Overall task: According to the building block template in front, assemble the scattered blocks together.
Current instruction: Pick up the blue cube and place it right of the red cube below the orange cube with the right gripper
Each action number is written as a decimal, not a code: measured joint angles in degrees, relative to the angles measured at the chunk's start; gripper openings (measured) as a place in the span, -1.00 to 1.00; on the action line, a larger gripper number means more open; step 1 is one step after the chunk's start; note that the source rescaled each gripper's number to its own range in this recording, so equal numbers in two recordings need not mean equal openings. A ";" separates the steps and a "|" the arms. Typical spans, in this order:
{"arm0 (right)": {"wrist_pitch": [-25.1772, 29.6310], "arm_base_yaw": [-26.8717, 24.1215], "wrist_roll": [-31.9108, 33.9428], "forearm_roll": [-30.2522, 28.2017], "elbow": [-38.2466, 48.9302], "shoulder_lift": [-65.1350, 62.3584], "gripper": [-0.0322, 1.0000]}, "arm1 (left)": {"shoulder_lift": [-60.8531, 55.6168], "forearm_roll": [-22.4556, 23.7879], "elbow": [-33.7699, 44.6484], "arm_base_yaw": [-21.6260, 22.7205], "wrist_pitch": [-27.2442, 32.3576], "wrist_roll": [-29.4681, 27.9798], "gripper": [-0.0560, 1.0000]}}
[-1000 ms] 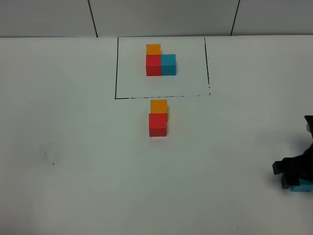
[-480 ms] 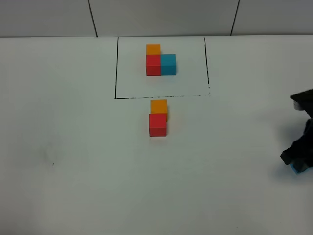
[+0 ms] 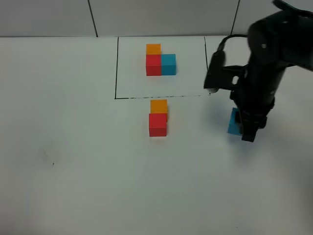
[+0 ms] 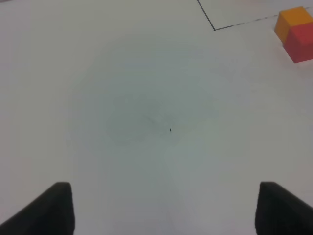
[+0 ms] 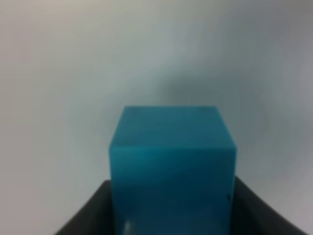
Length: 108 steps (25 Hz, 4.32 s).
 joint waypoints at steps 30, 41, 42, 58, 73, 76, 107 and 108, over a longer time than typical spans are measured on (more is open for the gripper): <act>-8.30 7.78 -3.18 2.36 -14.91 18.30 -0.92 | 0.00 0.00 0.00 0.00 0.00 0.06 0.77; -9.36 8.14 -4.27 1.73 -15.31 19.38 -0.92 | 0.00 0.00 0.00 0.00 0.00 0.06 0.77; -9.42 8.14 -4.42 1.73 -15.31 19.38 -0.92 | 0.00 0.00 0.00 0.00 0.00 0.06 0.77; -10.76 9.17 -5.27 1.72 -15.49 19.81 -0.92 | 0.00 0.00 0.00 0.00 0.00 0.01 0.77; -11.46 9.23 -5.35 3.11 -16.53 21.10 -0.92 | 0.00 0.00 0.00 0.00 0.00 -0.05 0.77; -11.52 9.23 -5.35 3.24 -16.53 21.10 -0.92 | 0.00 0.00 0.00 0.00 0.00 0.00 0.77; -12.06 9.23 -5.35 4.97 -16.53 21.21 -0.92 | 0.00 0.00 0.00 0.00 0.00 0.00 0.77; -12.06 9.23 -5.35 4.97 -16.53 21.21 -0.92 | 0.00 0.00 0.00 0.00 0.00 0.00 0.77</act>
